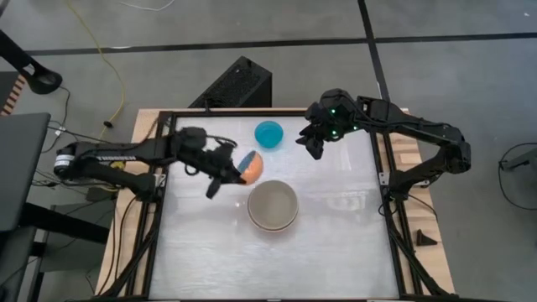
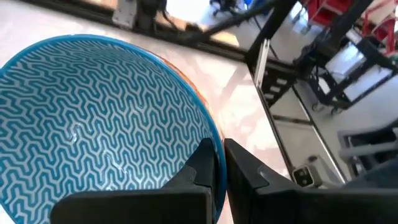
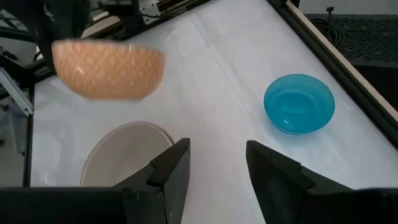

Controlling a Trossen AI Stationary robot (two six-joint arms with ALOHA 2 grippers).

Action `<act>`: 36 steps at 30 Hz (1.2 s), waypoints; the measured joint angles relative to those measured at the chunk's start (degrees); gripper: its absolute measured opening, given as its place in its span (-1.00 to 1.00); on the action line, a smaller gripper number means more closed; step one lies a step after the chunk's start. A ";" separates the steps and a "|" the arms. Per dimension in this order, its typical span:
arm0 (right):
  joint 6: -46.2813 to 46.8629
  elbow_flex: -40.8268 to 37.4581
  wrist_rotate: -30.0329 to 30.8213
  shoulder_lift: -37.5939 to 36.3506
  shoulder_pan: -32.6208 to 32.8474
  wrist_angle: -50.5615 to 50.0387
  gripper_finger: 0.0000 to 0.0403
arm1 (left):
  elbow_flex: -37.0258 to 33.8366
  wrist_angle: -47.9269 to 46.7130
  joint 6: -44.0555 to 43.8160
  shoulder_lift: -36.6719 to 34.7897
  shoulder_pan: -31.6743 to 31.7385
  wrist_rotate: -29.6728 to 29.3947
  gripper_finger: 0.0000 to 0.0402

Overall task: Nest bowls inside each other
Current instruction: Stack the blue patterned bowl on top of the gray bowl

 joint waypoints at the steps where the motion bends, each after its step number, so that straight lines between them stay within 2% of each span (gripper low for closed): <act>1: -0.21 0.00 0.00 0.00 -0.03 -0.32 -0.05 | 0.00 0.53 0.01 1.05 -1.09 -0.55 -1.00; 7: -0.37 0.00 0.04 0.00 -1.89 -3.51 -0.05 | 0.14 1.31 1.65 7.37 -6.25 -4.14 -1.00; 11: -0.37 0.00 0.13 0.00 -4.12 -5.56 -0.05 | 3.18 -1.22 4.08 12.33 -8.27 -6.79 -1.00; 20: -3.35 0.00 0.11 0.00 -9.15 -8.98 -0.05 | 14.75 -9.28 9.91 25.47 -11.01 -8.99 -1.00; 29: -6.75 -0.02 0.03 0.00 -16.22 -11.03 -0.05 | 29.53 -22.90 15.30 37.18 -13.35 -12.94 -1.00; 36: -8.34 -0.02 -1.21 0.00 -19.59 -11.55 -0.05 | 34.93 -29.41 14.91 44.84 -16.18 -17.65 -1.00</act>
